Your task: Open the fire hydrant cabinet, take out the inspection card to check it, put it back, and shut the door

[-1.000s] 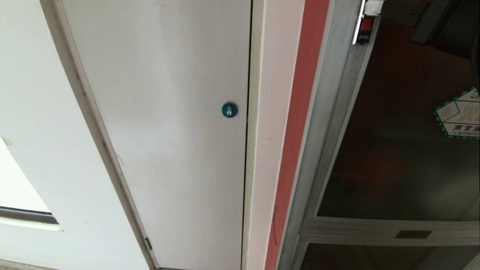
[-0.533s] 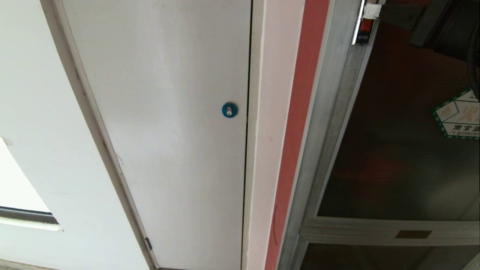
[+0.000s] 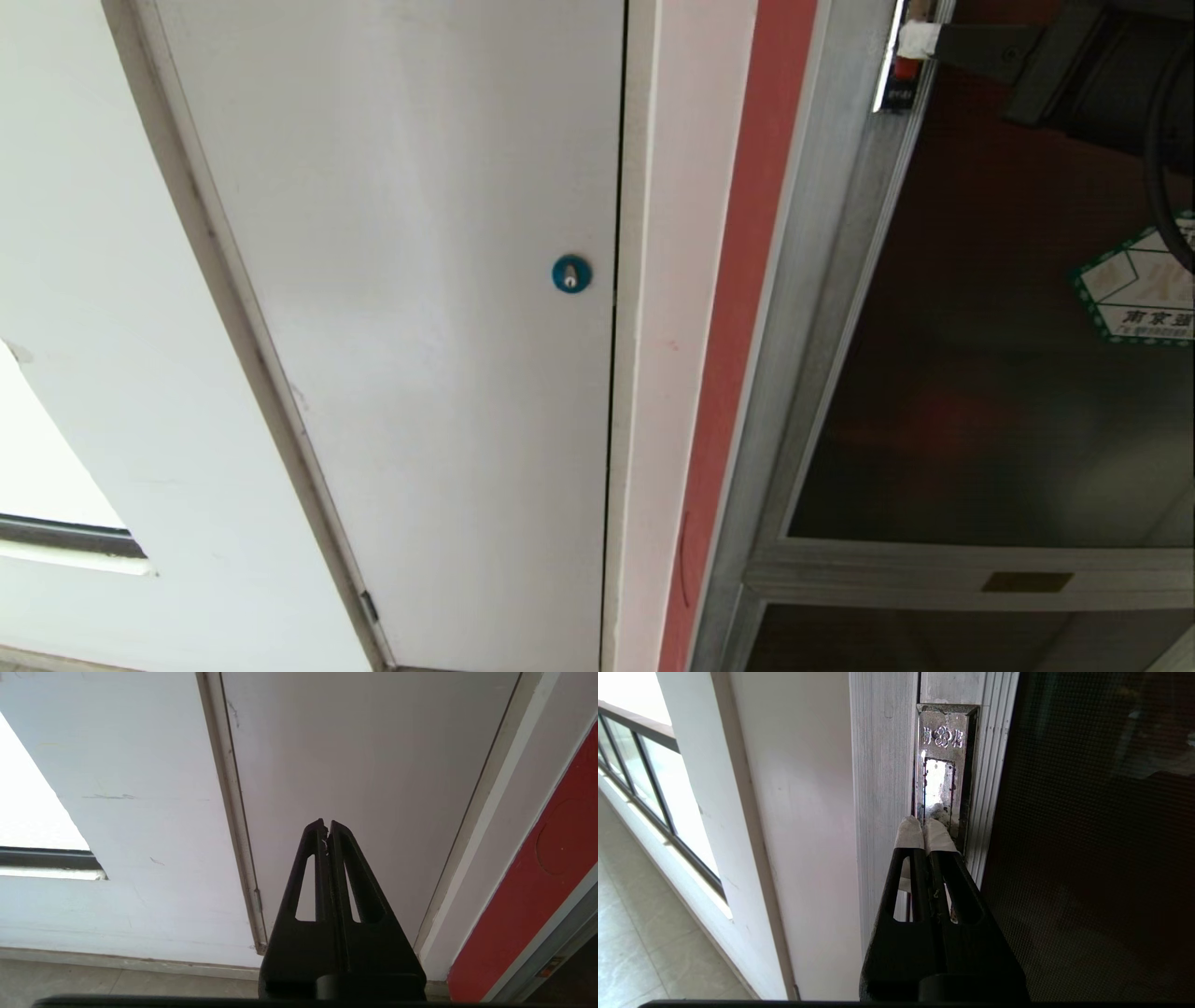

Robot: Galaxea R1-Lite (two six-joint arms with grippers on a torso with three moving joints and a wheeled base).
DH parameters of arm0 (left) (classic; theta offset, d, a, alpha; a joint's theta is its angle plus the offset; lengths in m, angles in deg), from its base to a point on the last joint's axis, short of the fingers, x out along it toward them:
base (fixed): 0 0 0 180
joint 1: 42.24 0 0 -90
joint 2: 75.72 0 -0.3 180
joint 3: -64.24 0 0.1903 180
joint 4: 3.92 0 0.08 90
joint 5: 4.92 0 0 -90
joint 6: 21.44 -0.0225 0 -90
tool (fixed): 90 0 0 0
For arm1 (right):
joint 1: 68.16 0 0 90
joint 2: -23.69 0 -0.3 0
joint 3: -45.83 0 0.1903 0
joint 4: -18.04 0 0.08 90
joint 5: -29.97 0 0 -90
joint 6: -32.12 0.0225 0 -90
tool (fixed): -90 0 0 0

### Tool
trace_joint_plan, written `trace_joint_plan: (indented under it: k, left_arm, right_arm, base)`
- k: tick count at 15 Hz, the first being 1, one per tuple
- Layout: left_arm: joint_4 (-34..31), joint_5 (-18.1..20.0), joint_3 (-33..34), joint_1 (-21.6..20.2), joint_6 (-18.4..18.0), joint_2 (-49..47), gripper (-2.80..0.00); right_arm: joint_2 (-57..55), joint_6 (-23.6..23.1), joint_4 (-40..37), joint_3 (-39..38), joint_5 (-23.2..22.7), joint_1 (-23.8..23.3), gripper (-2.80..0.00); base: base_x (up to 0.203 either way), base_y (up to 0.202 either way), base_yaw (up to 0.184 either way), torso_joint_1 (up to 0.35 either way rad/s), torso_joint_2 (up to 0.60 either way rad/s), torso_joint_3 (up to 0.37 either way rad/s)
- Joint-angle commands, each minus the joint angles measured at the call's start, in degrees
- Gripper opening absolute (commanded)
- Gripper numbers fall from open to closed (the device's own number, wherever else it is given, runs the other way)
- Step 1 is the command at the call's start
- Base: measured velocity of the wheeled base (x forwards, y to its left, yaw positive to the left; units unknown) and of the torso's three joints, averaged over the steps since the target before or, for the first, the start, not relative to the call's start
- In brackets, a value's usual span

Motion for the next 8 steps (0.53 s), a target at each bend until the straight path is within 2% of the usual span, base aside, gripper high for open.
trace_joint_plan:
  k: [1,8]
  left_arm:
    - [0.05,0.0,0.35,-0.07,-0.04,0.01,-2.8]
    - [0.05,0.0,0.35,0.01,-0.04,0.01,-2.8]
  right_arm:
    - [-0.71,0.02,0.09,-0.01,-0.01,-0.32,-2.8]
    - [1.55,0.1,0.08,-0.09,-0.18,0.0,-2.8]
  base:
    - [0.0,0.0,0.0,0.0,0.0,0.0]
    - [0.0,0.0,0.0,0.0,0.0,0.0]
